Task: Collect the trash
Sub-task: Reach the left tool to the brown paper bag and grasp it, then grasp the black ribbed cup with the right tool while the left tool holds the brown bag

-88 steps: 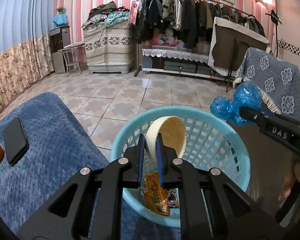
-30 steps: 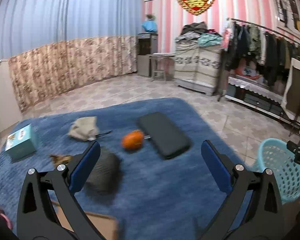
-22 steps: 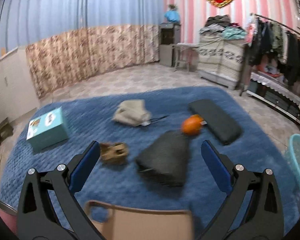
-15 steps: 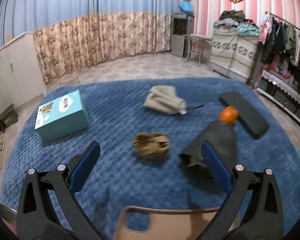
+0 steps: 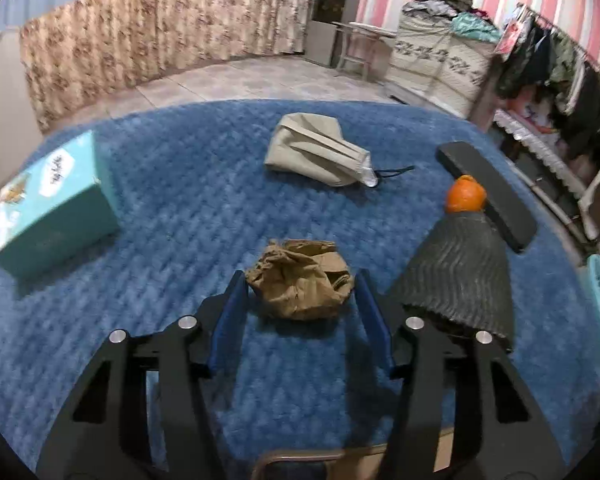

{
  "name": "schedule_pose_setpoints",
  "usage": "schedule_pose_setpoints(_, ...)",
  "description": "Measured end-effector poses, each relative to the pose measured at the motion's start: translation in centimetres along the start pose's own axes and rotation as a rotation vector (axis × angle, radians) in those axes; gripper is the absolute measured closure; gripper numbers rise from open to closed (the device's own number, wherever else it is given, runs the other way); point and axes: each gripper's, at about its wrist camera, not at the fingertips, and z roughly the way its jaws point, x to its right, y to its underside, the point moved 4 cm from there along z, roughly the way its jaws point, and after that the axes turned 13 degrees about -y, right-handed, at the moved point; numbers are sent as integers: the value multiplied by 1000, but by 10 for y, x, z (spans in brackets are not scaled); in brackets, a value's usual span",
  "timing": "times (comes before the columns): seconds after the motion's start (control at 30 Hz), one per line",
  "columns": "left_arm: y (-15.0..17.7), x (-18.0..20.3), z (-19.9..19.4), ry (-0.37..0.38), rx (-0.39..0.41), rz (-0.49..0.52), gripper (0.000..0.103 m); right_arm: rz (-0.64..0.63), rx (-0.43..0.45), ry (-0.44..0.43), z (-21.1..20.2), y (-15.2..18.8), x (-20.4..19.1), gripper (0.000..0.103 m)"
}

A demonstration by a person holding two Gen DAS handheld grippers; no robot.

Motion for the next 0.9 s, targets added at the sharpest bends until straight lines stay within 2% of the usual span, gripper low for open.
schedule_pose_setpoints(0.1,2,-3,-2,8,11,-6,52,2,-14,-22,2,1,-15,4)
schedule_pose_setpoints(0.23,5,-20,-21,-38,66,-35,52,27,18,-62,0,-8,-47,4)
schedule_pose_setpoints(0.37,15,-50,-52,-139,161,-88,52,47,44,-129,1,-23,-83,4)
schedule_pose_setpoints(0.47,22,-73,-61,-180,201,-134,52,85,41,-205,7,-31,-111,4)
schedule_pose_setpoints(0.57,27,-94,-56,-200,176,-179,52,102,24,-265,18,-35,-140,4)
schedule_pose_setpoints(0.73,25,-112,-52,-229,167,-214,52,68,-26,-281,40,-35,-179,4)
schedule_pose_setpoints(0.9,22,-120,-52,-238,175,-256,52,90,-91,-316,63,-33,-203,5)
